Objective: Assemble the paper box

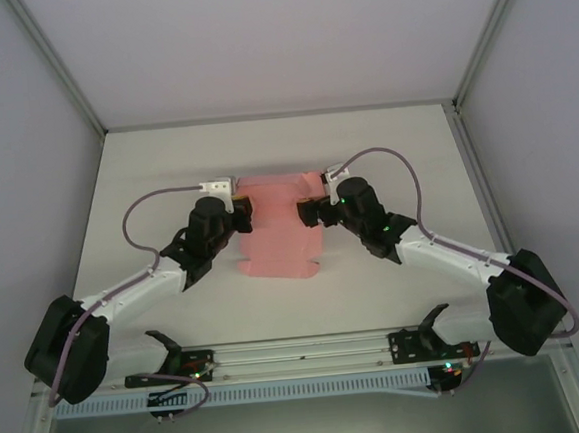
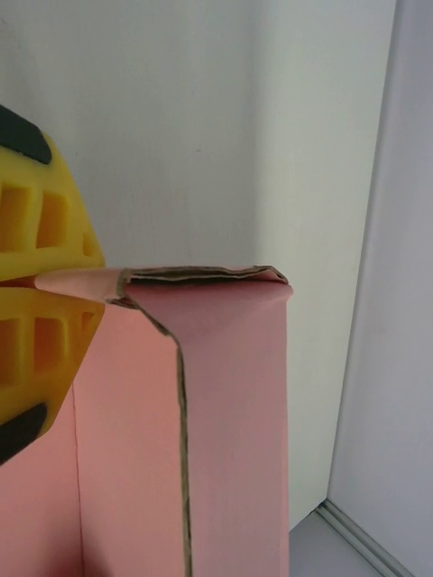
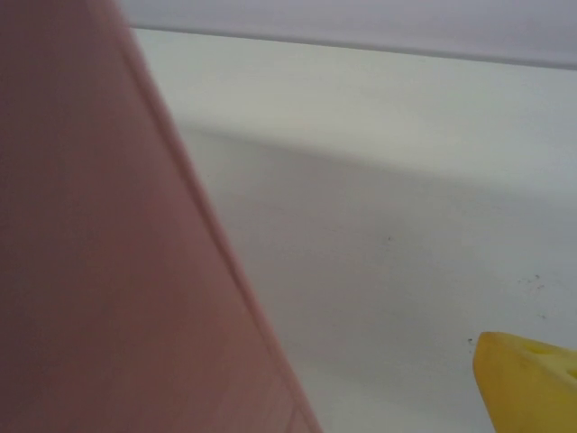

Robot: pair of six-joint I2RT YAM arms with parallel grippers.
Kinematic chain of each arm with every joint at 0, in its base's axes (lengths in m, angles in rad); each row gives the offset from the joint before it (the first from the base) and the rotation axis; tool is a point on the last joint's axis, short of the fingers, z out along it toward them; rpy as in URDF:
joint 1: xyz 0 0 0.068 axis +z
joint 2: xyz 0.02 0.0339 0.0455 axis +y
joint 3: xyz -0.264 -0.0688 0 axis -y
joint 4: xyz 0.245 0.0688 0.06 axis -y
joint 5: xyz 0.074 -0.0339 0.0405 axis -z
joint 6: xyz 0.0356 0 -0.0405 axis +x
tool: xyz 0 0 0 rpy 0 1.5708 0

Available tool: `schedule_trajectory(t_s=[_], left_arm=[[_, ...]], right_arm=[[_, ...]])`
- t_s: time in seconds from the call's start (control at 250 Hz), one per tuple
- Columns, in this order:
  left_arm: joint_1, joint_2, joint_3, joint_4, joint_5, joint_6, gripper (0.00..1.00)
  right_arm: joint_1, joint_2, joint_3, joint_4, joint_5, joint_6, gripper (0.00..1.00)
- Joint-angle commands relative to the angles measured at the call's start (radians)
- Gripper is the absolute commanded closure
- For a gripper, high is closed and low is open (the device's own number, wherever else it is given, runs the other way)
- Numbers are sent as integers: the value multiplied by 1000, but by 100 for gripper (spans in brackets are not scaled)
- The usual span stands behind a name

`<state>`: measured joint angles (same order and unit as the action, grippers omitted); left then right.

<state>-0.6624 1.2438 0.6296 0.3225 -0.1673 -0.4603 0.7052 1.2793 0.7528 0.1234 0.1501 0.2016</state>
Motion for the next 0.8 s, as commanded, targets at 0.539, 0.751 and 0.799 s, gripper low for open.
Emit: schedule_trajectory(t_s=[0.539,0.751,0.799], left_arm=[[107,-7,2,1,85,41,100],[106,-15,4,-2,150,66,100],[106,-17,2,4,163,65,100]], right_arm=[[-219,-448,-80,-163,-142,51,0],[-390,-291,-29,-98,-458,42,8],[-389,-238,-3,-91,-531,12,13]])
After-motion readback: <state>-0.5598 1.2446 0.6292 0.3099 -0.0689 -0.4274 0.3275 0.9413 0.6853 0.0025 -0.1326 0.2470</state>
